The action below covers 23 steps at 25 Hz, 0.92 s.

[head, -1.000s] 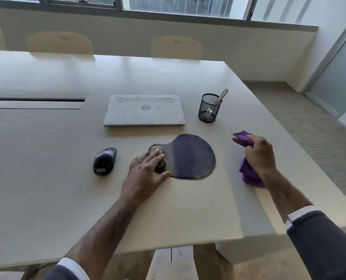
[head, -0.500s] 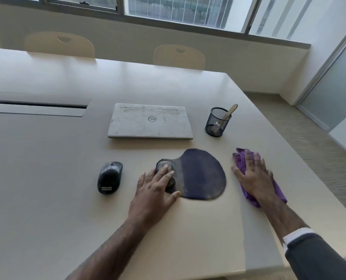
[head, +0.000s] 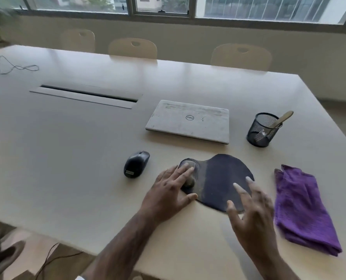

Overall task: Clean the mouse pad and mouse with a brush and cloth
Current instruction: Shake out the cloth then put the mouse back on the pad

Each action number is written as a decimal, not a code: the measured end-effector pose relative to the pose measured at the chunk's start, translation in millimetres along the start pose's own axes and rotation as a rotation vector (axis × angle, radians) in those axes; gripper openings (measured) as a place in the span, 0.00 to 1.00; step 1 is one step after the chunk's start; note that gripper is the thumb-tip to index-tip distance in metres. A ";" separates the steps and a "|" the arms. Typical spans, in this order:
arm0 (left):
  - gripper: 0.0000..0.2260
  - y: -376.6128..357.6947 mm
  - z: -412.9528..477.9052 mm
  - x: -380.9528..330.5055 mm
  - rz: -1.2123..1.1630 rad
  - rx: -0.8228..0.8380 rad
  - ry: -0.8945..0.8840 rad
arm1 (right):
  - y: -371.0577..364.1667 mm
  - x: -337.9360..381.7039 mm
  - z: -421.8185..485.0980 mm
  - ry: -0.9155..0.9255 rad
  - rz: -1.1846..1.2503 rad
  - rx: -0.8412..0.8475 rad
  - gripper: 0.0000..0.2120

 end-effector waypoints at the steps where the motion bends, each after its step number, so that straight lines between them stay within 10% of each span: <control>1: 0.33 2.0 -4.5 -0.7 -0.001 -0.022 -0.009 | -8.6 11.3 1.8 0.031 0.005 0.045 0.28; 7: 0.23 51.5 -47.2 84.2 0.013 -0.518 0.122 | -47.9 107.1 36.6 0.180 0.007 0.134 0.25; 15: 0.39 75.8 -44.8 216.8 0.103 -0.020 0.493 | -111.8 253.2 83.8 0.102 -0.124 0.303 0.35; 23: 0.34 76.7 -40.7 219.4 0.079 0.059 0.536 | -147.2 272.5 102.7 -0.032 -0.205 0.207 0.26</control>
Point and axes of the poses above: each hand's wrist, its own z-axis towards the middle knuckle, its own y-axis out of the back of the hand, x = y × z, the point moved 1 cm from there along z, towards the middle knuckle, and after that the axes turned 13 degrees about x, right-handed, at the moved point
